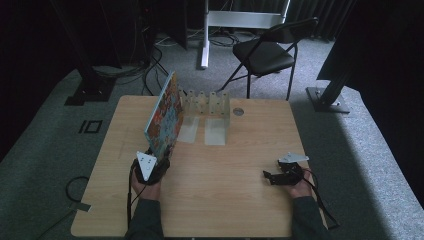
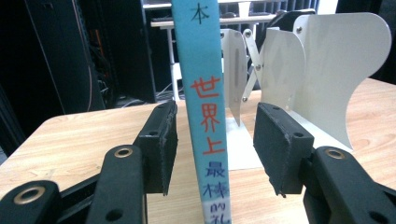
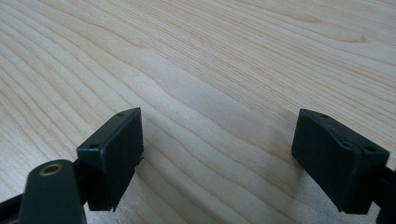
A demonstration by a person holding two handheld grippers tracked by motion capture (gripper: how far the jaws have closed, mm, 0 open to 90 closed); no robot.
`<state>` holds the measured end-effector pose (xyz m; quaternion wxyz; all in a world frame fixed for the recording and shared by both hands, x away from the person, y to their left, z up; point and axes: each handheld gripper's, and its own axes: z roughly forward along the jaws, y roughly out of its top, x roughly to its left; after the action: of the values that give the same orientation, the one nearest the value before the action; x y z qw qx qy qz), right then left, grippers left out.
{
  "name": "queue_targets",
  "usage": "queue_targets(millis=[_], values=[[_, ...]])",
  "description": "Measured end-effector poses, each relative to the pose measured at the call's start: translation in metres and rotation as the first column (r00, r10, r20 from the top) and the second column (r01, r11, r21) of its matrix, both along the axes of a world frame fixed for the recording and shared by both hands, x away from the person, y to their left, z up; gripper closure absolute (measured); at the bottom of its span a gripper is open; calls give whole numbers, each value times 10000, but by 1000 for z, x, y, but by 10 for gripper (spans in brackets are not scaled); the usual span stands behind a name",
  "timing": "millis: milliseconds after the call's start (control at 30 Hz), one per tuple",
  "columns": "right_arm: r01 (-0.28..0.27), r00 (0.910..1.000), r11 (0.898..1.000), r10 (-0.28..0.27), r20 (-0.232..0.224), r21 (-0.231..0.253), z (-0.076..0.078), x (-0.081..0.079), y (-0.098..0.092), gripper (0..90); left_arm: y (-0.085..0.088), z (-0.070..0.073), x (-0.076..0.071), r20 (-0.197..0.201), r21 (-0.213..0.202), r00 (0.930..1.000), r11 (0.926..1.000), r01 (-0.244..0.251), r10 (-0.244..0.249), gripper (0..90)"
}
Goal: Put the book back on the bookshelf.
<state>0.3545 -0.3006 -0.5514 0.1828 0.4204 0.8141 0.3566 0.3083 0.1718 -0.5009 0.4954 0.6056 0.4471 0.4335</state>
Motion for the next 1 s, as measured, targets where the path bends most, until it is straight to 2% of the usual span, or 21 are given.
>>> queue_targets(millis=[200,400,500,800,1000], values=[[-3,10000,10000,3,8,-2,0,0,0,164,2,1,-7,-151,-44,9996,9997,227,-228,495],[1,10000,10000,-1,1,0,0,0,0,164,2,-1,-13,-209,85,9993,9995,313,-311,502],[0,10000,10000,0,3,0,0,0,0,164,4,-2,-17,-317,-82,9989,9993,357,-360,503],[-2,10000,10000,2,2,-2,0,0,0,164,9,-3,-29,-489,-230,9964,9974,680,-691,530],[-2,10000,10000,2,3,-2,0,0,0,164,11,-7,-35,-568,-146,9961,9977,662,-670,553]])
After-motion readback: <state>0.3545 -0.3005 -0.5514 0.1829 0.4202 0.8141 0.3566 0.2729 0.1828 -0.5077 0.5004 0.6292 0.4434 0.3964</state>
